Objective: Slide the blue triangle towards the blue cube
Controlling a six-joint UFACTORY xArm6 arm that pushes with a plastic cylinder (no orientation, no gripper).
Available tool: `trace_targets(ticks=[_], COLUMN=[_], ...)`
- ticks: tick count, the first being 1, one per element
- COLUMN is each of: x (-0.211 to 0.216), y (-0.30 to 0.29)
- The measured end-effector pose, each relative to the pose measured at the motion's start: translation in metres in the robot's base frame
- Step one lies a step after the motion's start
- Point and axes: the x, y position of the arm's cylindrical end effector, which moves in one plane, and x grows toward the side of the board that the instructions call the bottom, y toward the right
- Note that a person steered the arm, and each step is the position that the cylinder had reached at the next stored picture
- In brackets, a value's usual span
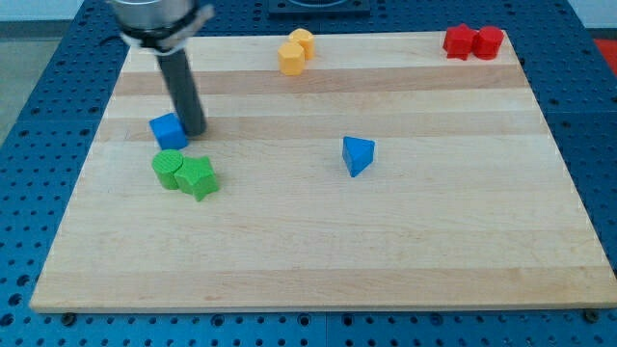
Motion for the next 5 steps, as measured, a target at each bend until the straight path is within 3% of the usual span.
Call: trace_targets(ticks=[2,3,4,5], x=[0.0,-0.029,-0.054,-0.034], y=[-0.055,-0.023,0.064,0.157])
